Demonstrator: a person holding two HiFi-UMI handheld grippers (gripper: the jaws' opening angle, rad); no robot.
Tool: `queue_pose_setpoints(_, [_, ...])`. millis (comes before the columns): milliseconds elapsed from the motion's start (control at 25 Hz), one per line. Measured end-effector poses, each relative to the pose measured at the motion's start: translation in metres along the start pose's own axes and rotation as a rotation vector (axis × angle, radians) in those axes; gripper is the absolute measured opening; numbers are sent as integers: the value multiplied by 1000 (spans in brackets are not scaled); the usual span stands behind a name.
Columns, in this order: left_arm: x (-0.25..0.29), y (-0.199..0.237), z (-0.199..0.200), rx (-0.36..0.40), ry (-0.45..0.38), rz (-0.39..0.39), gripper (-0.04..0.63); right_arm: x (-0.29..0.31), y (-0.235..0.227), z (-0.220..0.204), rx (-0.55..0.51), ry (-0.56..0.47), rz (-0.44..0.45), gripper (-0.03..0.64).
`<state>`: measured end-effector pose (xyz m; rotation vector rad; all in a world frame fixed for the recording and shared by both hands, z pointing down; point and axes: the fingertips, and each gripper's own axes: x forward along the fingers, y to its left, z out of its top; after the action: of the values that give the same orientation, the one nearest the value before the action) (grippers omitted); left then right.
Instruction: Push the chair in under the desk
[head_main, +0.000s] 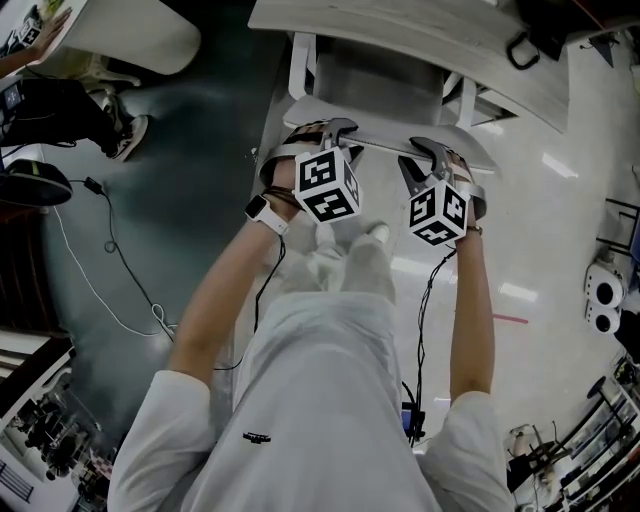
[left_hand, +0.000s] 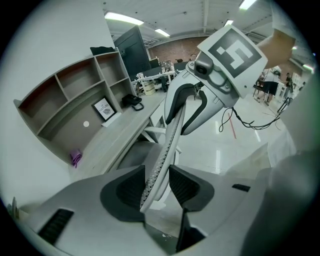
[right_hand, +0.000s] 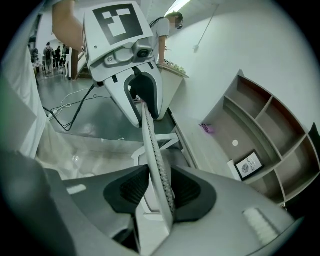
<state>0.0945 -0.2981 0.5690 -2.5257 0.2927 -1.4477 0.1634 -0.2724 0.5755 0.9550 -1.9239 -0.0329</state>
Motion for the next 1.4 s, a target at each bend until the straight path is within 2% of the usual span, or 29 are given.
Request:
queue_pose_setpoints(520, [37,76,19,-8,1,17,160,42,-73,5,-6,2,-33,150])
queue_pose_setpoints(1000, [66,135,37,19,-6,47,167,72,-131,11,-4,-1,-32,147])
queue_pose_setpoints(1120, [64,137,39,29,9,36,166,70,-133,14,-2,-4,-25,147])
queue_pose_setpoints(1400, [62,131,35,34,5,81,172,67,-126,15,-42,-32,-104,156])
